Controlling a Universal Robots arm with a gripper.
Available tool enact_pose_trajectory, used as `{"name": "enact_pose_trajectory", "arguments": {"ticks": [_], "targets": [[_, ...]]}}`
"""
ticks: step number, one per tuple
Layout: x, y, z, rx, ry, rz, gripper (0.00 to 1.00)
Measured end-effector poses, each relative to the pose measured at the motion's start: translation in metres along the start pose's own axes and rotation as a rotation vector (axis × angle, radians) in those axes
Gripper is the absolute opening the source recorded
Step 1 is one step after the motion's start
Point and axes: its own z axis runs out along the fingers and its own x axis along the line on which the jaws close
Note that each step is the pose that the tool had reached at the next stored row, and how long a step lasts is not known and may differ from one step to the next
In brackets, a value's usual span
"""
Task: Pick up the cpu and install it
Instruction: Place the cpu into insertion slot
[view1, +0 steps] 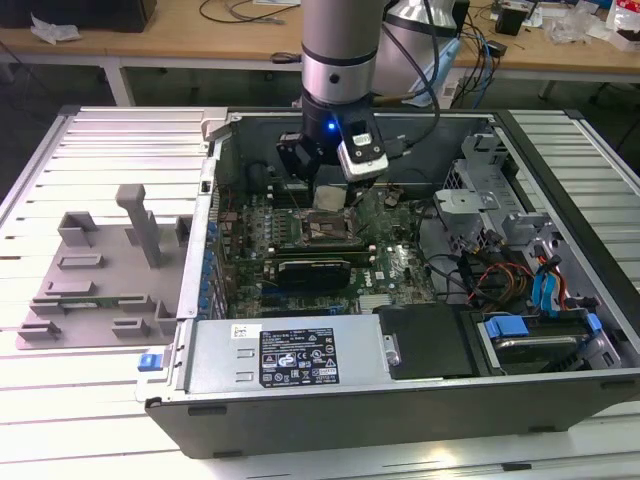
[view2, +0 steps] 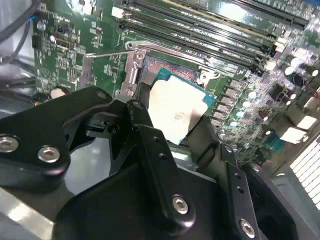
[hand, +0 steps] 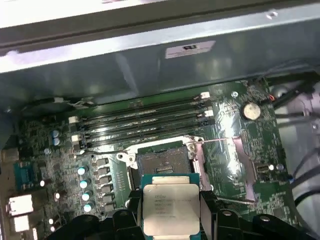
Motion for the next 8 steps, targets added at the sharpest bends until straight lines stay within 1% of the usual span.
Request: {"name": "enact_pose_trajectory", "arguments": {"ticks": [1,3,6,8], "targets": [[0.0,0.0,0.0004,0.0012,-0.004,0.053,0.55],[0.0,-0.0001,0.0008,0.0026,-0.0079,0.106,0.55],[0.0001,-0.0001,0.0017,0.0053,-0.0164,0.221,0.55],[0.0001,-0.0002,0.0022,0.0064,-0.0202,0.273,0.55]]}}
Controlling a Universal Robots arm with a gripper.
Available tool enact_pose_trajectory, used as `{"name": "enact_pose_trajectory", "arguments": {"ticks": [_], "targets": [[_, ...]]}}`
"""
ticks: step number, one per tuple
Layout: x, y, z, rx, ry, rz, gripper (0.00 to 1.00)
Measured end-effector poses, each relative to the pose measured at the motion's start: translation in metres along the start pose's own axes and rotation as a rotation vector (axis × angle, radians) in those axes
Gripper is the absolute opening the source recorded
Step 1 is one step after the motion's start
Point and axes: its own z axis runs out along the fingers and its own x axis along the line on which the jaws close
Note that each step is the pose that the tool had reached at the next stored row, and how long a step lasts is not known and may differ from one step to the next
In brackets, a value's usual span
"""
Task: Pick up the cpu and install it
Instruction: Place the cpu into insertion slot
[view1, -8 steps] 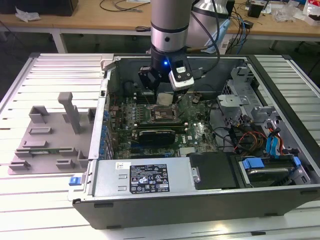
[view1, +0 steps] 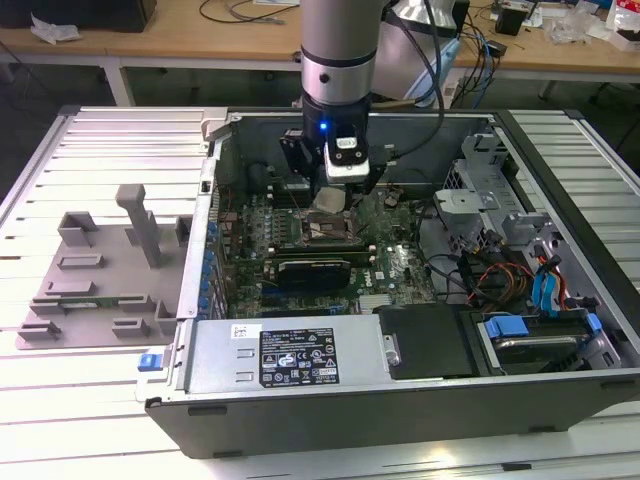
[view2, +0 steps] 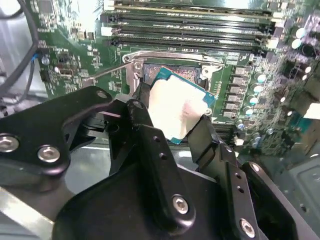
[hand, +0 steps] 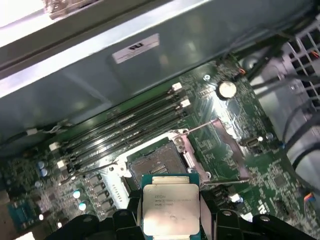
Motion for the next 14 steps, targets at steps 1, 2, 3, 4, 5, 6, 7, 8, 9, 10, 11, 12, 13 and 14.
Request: {"name": "enact_pose_trajectory", "arguments": {"ticks": [1,2,3,4,5,6,7,8,9,10,11,12,13,14], "targets": [[0.0,0.0,0.0001,0.0005,-0.0012,0.016,0.55],[0.0,-0.0001,0.0006,0.0017,-0.005,0.067,0.55],[0.0,-0.0001,0.001,0.003,-0.009,0.121,0.55],[0.0,-0.0001,0.0012,0.0036,-0.0109,0.147,0.55],[0.0,-0.0001,0.0015,0.0045,-0.0139,0.187,0.55],[0.0,-0.0001,0.0018,0.0054,-0.0167,0.225,0.55],[0.0,-0.0002,0.0021,0.0067,-0.0204,0.275,0.55],[0.0,-0.0002,0.0022,0.0072,-0.0223,0.3,0.55],[0.0001,-0.0002,0.0023,0.0076,-0.0236,0.318,0.55],[0.0,-0.0002,0.0024,0.008,-0.0246,0.332,0.55],[0.0001,-0.0002,0.0026,0.0089,-0.0274,0.37,0.55],[0.0001,-0.0002,0.0028,0.0094,-0.029,0.392,0.55],[0.0001,-0.0002,0.0029,0.0098,-0.0303,0.409,0.55],[0.0001,-0.0003,0.0031,0.0106,-0.0326,0.441,0.55]]}}
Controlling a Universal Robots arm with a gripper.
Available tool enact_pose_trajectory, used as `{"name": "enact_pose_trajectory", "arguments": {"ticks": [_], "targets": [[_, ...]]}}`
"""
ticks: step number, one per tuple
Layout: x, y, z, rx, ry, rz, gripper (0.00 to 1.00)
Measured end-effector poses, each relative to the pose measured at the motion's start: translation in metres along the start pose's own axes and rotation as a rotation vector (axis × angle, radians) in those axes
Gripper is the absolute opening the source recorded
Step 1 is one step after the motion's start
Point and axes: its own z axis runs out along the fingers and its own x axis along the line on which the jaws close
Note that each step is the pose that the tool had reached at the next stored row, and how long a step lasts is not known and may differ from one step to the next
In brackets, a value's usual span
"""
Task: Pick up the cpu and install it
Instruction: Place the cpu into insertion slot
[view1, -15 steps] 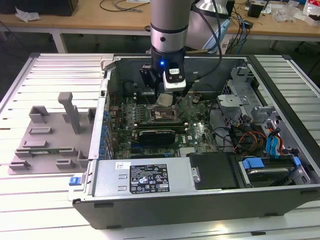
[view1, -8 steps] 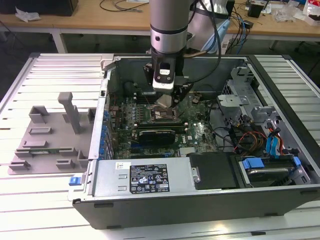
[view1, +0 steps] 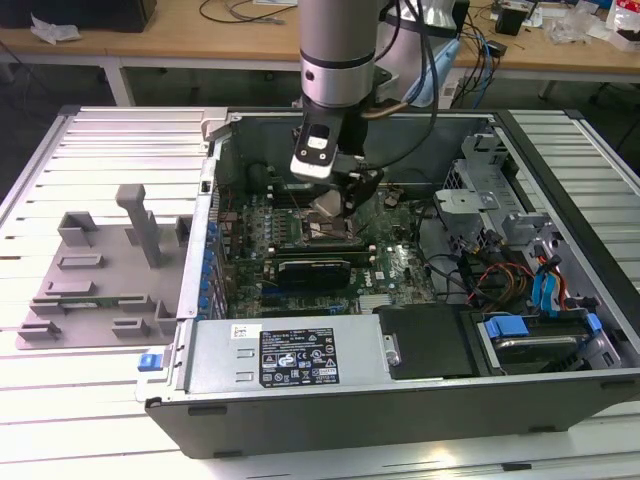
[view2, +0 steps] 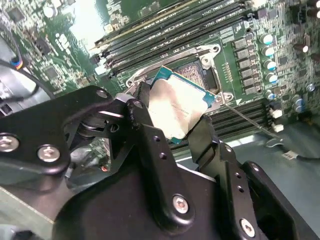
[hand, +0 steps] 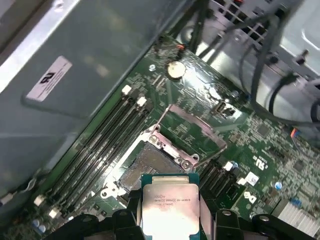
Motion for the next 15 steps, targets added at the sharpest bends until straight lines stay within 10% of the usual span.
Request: {"name": "enact_pose_trajectory", "arguments": {"ticks": [15], "targets": [[0.0001,-0.0001,0.0021,0.0095,-0.0293,0.396,0.55]]}}
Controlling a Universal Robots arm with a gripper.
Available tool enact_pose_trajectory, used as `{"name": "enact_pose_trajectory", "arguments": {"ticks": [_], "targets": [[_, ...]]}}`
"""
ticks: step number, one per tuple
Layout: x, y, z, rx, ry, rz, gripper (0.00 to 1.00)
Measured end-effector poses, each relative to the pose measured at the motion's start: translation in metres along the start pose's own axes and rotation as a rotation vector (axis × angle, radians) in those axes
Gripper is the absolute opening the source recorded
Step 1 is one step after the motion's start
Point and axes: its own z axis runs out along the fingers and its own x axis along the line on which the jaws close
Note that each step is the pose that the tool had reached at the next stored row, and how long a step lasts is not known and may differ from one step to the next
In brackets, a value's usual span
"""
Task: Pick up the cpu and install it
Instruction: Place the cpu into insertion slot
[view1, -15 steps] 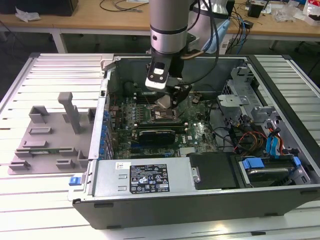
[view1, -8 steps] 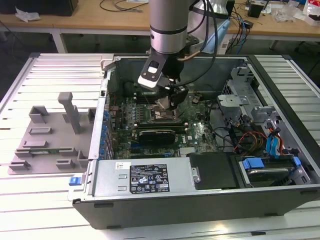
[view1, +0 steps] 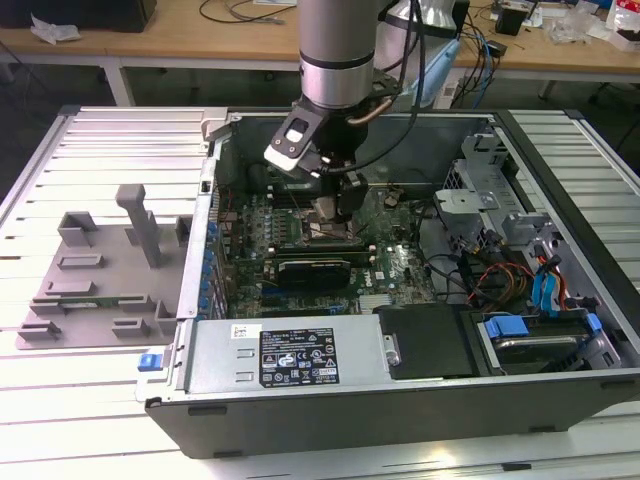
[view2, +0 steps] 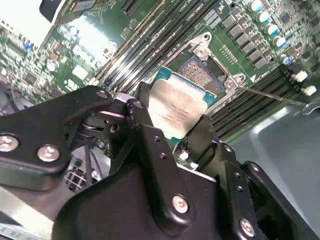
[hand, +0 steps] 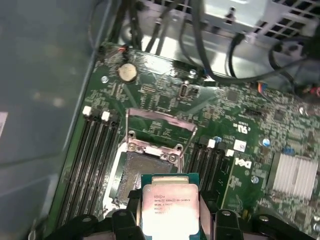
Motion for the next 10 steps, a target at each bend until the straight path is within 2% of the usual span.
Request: {"name": "enact_pose_trajectory", "arguments": {"ticks": [4,7,10], "targets": [[0.0,0.0,0.0005,0.0018,-0.0057,0.079,0.55],[0.0,-0.0001,0.001,0.0043,-0.0133,0.181,0.55],[0.0,-0.0001,0.0013,0.006,-0.0183,0.248,0.55]]}}
